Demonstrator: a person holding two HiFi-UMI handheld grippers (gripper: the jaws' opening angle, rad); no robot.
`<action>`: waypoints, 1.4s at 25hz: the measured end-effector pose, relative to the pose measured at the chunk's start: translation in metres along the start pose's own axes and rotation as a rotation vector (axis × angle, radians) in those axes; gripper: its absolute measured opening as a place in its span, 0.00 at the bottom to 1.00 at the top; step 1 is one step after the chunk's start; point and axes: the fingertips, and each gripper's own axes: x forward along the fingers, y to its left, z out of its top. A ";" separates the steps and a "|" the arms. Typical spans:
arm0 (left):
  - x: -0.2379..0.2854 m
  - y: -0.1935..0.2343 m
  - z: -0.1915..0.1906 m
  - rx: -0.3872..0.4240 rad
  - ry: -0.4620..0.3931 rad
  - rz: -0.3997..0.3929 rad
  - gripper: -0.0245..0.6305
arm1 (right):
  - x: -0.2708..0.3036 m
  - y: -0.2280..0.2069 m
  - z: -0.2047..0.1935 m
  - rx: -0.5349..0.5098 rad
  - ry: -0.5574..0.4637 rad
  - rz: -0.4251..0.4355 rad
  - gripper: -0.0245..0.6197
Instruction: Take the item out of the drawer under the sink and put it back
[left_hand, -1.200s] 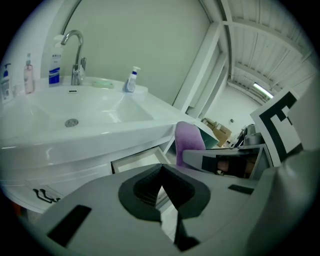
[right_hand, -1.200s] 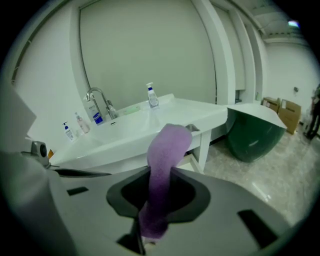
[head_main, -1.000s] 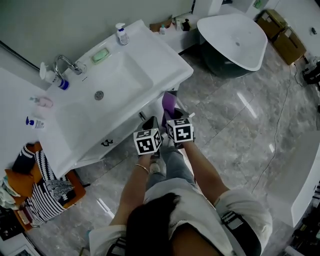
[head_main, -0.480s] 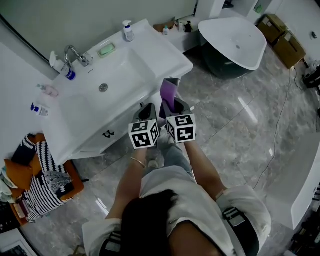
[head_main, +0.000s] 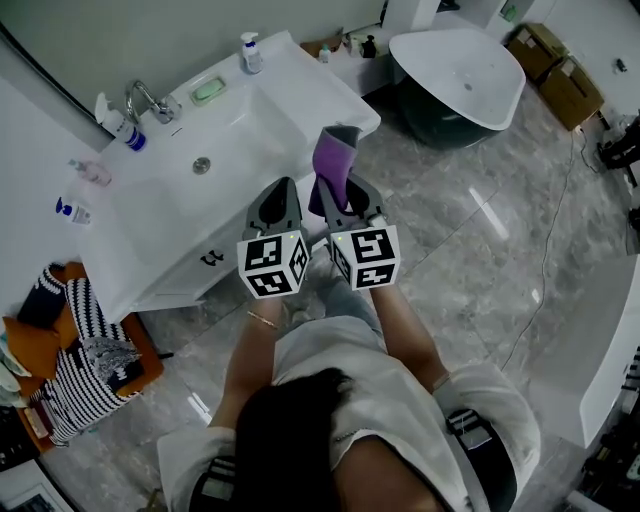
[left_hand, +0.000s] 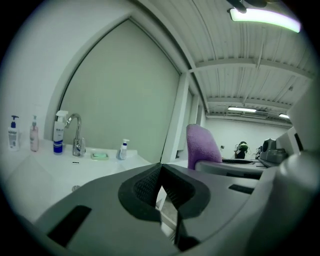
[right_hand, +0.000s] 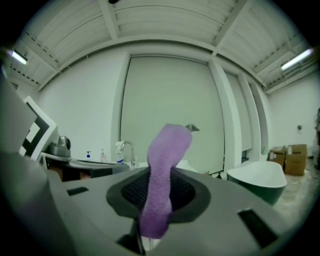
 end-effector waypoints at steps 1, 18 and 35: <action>-0.002 -0.001 0.004 0.010 -0.012 -0.001 0.04 | -0.002 0.001 0.004 -0.009 -0.010 -0.003 0.18; 0.001 -0.003 0.011 0.071 -0.031 -0.024 0.04 | 0.003 0.006 0.011 -0.075 -0.021 -0.039 0.18; -0.003 -0.003 0.010 0.111 -0.057 -0.063 0.04 | 0.003 0.013 0.011 -0.073 -0.036 -0.070 0.18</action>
